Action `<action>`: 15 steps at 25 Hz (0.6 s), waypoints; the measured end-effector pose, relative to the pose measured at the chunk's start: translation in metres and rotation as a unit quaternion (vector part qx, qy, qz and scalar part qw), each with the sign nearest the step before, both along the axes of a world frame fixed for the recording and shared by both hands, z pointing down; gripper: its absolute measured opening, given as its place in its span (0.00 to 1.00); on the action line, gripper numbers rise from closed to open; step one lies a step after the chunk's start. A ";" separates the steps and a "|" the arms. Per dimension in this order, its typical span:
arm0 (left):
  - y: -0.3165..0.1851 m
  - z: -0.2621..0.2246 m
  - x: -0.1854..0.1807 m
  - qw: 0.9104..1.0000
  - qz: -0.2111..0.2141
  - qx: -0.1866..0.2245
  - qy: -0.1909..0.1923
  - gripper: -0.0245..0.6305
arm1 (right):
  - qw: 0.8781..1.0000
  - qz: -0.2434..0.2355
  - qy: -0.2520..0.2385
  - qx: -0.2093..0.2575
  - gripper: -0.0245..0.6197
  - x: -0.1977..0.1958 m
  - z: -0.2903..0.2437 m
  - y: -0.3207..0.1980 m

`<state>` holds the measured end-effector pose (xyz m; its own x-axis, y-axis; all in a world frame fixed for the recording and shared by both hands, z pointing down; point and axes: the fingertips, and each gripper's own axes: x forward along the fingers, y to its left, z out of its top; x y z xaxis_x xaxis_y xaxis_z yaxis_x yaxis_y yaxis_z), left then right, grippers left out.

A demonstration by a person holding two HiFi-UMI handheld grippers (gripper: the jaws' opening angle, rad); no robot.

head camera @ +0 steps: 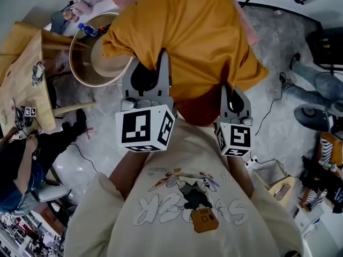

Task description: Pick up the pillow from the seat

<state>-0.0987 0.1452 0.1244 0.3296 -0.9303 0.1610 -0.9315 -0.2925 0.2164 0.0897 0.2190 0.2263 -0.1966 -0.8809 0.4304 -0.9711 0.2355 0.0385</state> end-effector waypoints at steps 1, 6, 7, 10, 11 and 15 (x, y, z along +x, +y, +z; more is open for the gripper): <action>0.004 -0.001 0.000 1.000 0.002 0.000 0.001 0.23 | 1.000 0.002 0.000 0.001 0.09 0.000 -0.002 0.004; 0.017 -0.010 0.011 1.000 0.000 0.008 0.001 0.23 | 1.000 -0.001 -0.002 0.005 0.09 0.010 -0.008 0.015; 0.019 -0.011 0.016 1.000 -0.001 0.010 -0.001 0.23 | 1.000 -0.003 -0.004 0.006 0.09 0.015 -0.008 0.017; 0.024 -0.009 0.022 1.000 -0.005 0.005 0.002 0.23 | 1.000 -0.004 -0.007 0.004 0.09 0.021 -0.008 0.023; 0.027 -0.007 0.022 1.000 -0.007 0.001 0.003 0.23 | 1.000 -0.005 -0.007 0.001 0.09 0.021 -0.007 0.026; 0.039 -0.008 0.031 1.000 -0.011 0.001 -0.002 0.23 | 1.000 -0.005 -0.010 -0.003 0.09 0.031 -0.006 0.036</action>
